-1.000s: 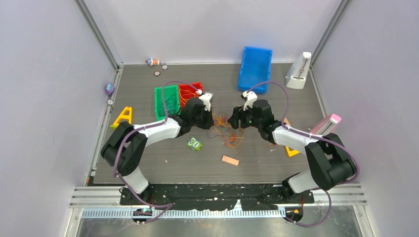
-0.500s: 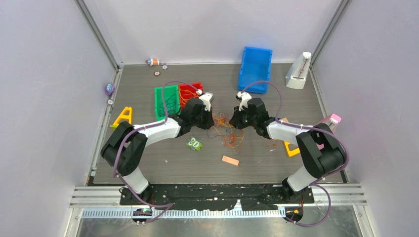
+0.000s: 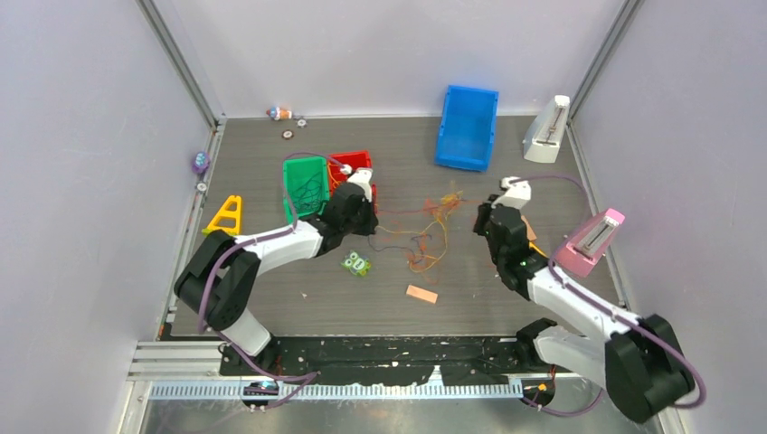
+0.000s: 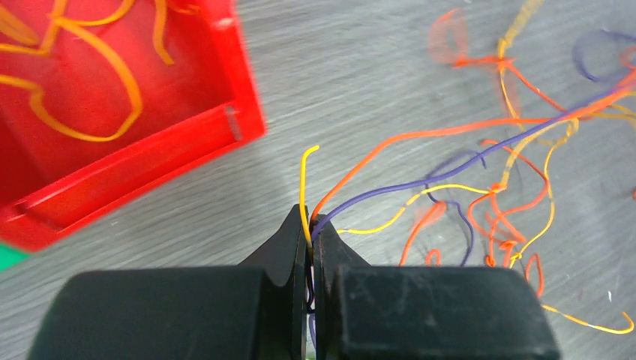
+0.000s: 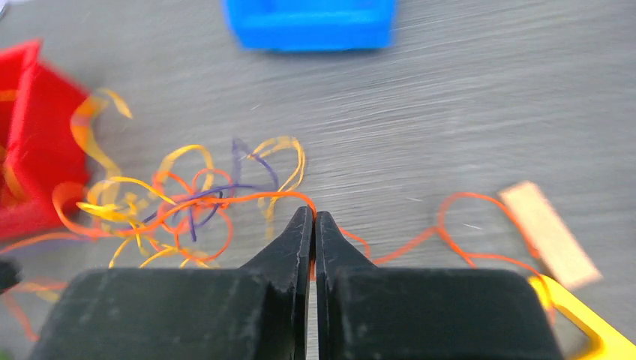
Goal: Untangle the cables
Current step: Untie the cable.
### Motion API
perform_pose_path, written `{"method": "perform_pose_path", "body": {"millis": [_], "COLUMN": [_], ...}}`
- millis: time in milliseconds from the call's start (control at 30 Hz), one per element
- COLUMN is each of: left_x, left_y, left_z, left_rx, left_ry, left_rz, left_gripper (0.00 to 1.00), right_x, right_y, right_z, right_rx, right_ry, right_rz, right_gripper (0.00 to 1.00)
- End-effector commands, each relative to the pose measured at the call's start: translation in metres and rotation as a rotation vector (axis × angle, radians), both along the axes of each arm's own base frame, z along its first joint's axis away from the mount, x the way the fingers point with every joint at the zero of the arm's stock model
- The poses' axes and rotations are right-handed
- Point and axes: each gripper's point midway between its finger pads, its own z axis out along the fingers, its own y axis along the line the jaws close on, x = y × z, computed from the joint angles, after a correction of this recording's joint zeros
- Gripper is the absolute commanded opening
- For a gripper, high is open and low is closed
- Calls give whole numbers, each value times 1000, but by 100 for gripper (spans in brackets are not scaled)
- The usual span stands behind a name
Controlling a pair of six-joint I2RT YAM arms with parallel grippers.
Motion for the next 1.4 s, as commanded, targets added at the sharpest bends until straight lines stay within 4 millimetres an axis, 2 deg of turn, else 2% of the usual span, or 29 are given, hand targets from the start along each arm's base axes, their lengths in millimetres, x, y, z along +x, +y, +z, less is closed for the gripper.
{"method": "perform_pose_path", "body": {"millis": [0, 33, 133, 200, 267, 367, 467, 567, 700, 767, 867, 900, 933, 967, 1000, 1067, 1100, 1133, 1167, 1233, 1300, 1367], "left_x": [23, 24, 24, 23, 23, 23, 20, 19, 15, 11, 7, 6, 6, 5, 5, 5, 4, 4, 4, 3, 2, 2], "left_y": [40, 45, 57, 62, 71, 91, 101, 83, 41, 26, 11, 8, 5, 4, 4, 5, 5, 6, 5, 4, 3, 2], "left_z": [19, 19, 19, 20, 22, 26, 34, 45, 53, 52, 54, 54, 54, 55, 54, 56, 56, 56, 57, 57, 57, 58], "left_rx": [-55, -74, -108, -104, -100, -95, -126, -174, -225, -219, -200, -192, -186, -182, -178, -177, -176, -174, -175, -180, -186, -189], "left_ry": [-62, -63, -74, -84, -93, -112, -153, -182, -183, -179, -190, -193, -194, -194, -192, -198, -199, -200, -201, -197, -193, -195], "left_rz": [215, 238, 283, 310, 355, 463, 496, 390, 183, 123, 73, 65, 57, 53, 51, 51, 51, 50, 48, 42, 35, 34], "left_gripper": [0, 0, 0, 0, 0, 0, 0, 0, 0, 0, 0, 0, 0, 0, 0, 0, 0, 0, 0, 0, 0, 0], "right_x": [-18, -23, -37, -40, -43, -48, -44, -30, -23, -27, -44, -47, -56, -60, -67, -74, -75, -78, -79, -83, -86, -85], "right_y": [-82, -93, -124, -136, -144, -159, -161, -136, -116, -115, -122, -124, -124, -125, -124, -120, -119, -116, -116, -116, -120, -121], "right_z": [18, 26, 26, 22, 24, 38, 49, 52, 23, 13, -9, -11, -25, -26, -40, -50, -53, -58, -62, -66, -66, -66], "right_rx": [46, 73, 67, 51, 50, 56, 108, 146, 169, 173, 162, 177, 186, 210, 216, 255, 260, 264, 261, 249, 236, 231], "right_ry": [-122, -155, -127, -50, 1, 21, 10, 55, 213, 259, 337, 335, 362, 352, 376, 390, 401, 420, 443, 479, 502, 517], "right_rz": [-436, -484, -589, -610, -619, -652, -594, -434, -342, -351, -413, -437, -454, -476, -486, -497, -492, -485, -485, -493, -522, -526], "right_gripper": [5, 5, 5, 5, 5, 5, 5, 5, 6, 9, 11, 10, 10, 10, 10, 13, 42, 60, 85, 94, 98, 96]}}
